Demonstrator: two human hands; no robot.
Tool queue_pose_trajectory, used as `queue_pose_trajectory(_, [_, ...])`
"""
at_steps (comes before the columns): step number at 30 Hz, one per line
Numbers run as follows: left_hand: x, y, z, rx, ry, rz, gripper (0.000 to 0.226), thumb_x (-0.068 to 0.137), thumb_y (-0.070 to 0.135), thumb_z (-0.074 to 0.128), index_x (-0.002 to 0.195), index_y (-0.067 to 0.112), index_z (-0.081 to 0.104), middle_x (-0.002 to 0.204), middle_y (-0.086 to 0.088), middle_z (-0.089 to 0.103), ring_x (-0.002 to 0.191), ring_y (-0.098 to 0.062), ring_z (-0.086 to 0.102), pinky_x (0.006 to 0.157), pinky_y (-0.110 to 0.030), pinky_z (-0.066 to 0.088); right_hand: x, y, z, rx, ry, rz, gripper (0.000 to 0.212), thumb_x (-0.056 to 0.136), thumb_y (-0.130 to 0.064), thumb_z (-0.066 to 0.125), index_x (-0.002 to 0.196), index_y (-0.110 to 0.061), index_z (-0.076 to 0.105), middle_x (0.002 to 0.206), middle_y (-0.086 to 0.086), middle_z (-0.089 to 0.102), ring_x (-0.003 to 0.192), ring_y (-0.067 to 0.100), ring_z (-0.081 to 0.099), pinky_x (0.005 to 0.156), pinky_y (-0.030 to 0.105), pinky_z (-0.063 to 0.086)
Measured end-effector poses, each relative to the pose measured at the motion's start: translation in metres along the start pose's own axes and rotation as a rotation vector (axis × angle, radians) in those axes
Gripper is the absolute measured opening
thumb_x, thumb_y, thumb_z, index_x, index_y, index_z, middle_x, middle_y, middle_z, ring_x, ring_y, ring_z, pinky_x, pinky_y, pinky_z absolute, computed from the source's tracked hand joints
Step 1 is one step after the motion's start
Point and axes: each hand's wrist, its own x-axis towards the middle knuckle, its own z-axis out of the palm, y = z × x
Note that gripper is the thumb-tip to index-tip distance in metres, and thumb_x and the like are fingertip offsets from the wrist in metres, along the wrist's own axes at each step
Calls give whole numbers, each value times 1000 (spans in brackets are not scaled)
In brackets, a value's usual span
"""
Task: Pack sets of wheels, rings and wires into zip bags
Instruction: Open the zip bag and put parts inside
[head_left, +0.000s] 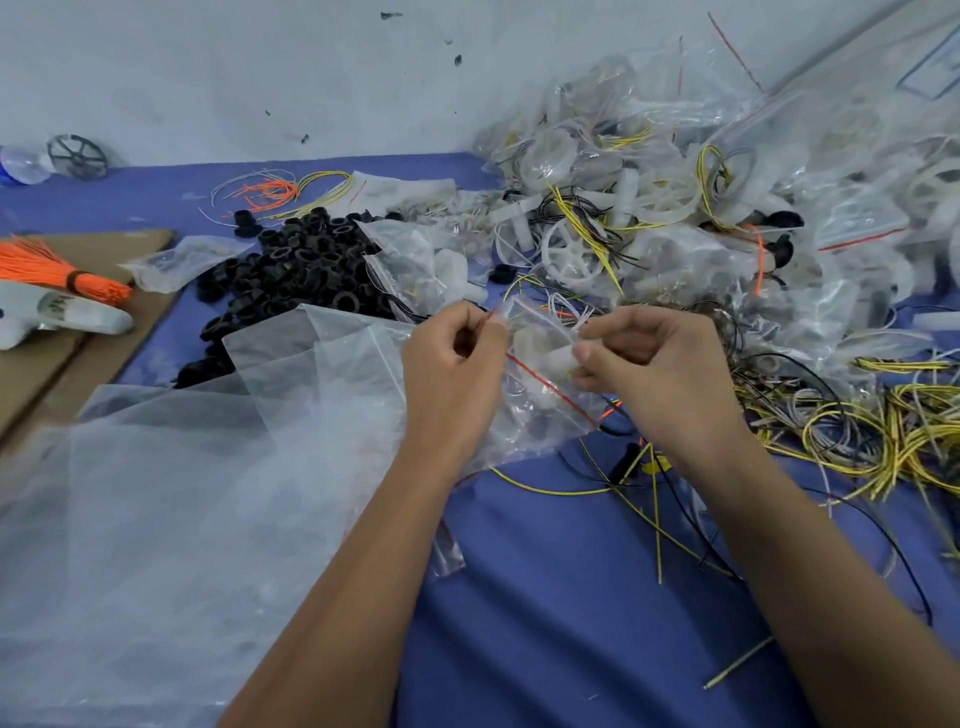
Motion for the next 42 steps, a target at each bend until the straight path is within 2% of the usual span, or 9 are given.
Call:
queue_pose_trajectory(5, [-6, 10, 3, 76, -1, 154, 29, 92, 17, 64, 67, 12, 49, 57, 10, 42, 55, -5, 38, 54, -21, 34, -3, -3, 5, -294, -44, -183, 17, 76, -5, 83, 84, -17, 72, 70, -1, 75, 64, 14, 74, 68, 32, 62])
queue_pose_trajectory(11, [-11, 22, 5, 302, 83, 571, 17, 88, 13, 65, 73, 11, 59, 75, 6, 55, 79, -20, 46, 75, -30, 39, -4, -5, 17, 41, -200, -125, 10, 83, -2, 73, 77, -8, 68, 66, 4, 66, 52, 8, 61, 53, 19, 47])
queue_pose_trajectory(15, [-16, 24, 10, 304, 101, 621, 14, 85, 12, 68, 72, 8, 64, 84, 1, 57, 87, -21, 46, 80, -29, 39, -1, -2, 25, -94, -180, -87, 21, 77, -19, 62, 77, 2, 65, 58, 2, 61, 50, 8, 50, 49, 25, 40])
queue_pose_trajectory(23, [-16, 22, 12, 365, 184, 715, 15, 85, 13, 69, 71, 8, 65, 87, -3, 61, 88, -25, 47, 78, -41, 41, -7, 1, 36, 68, -234, 17, 21, 94, 5, 54, 79, -4, 66, 54, 6, 61, 44, 15, 52, 42, 25, 40])
queue_pose_trajectory(27, [-17, 21, 12, 366, 202, 693, 16, 87, 11, 69, 72, 6, 65, 88, -3, 61, 89, -24, 47, 79, -39, 42, -14, -4, 36, 370, -585, 174, 40, 95, 11, 45, 94, -17, 75, 86, 15, 62, 77, 26, 53, 65, 32, 38])
queue_pose_trajectory(31, [-19, 25, 13, 332, 221, 679, 17, 86, 7, 71, 71, 5, 65, 85, -3, 60, 86, -25, 47, 82, -27, 36, -9, 2, 39, 513, -631, 356, 33, 105, -13, 40, 124, 2, 62, 114, 20, 50, 97, 40, 33, 81, 50, 26])
queue_pose_trajectory(35, [-20, 22, 16, 298, 183, 581, 14, 89, 11, 67, 75, 7, 65, 85, -1, 59, 88, -22, 48, 83, -24, 37, -9, -6, 39, 777, -760, 450, 41, 102, -32, 42, 104, -16, 79, 108, 4, 73, 104, 20, 67, 89, 31, 55])
queue_pose_trajectory(38, [-17, 12, 17, 335, 145, 464, 15, 91, 13, 65, 77, 10, 63, 84, -1, 59, 88, -24, 50, 82, -29, 39, -3, -1, 34, 715, -605, 424, 35, 101, -22, 46, 103, -10, 79, 104, 9, 75, 97, 21, 70, 81, 39, 57])
queue_pose_trajectory(42, [-8, -3, 15, 467, 118, 268, 17, 93, 13, 66, 77, 11, 62, 83, -5, 61, 88, -29, 52, 82, -40, 42, 14, -4, 28, 242, -30, 212, 34, 92, 9, 42, 86, -6, 72, 80, 13, 76, 69, 23, 73, 59, 31, 58])
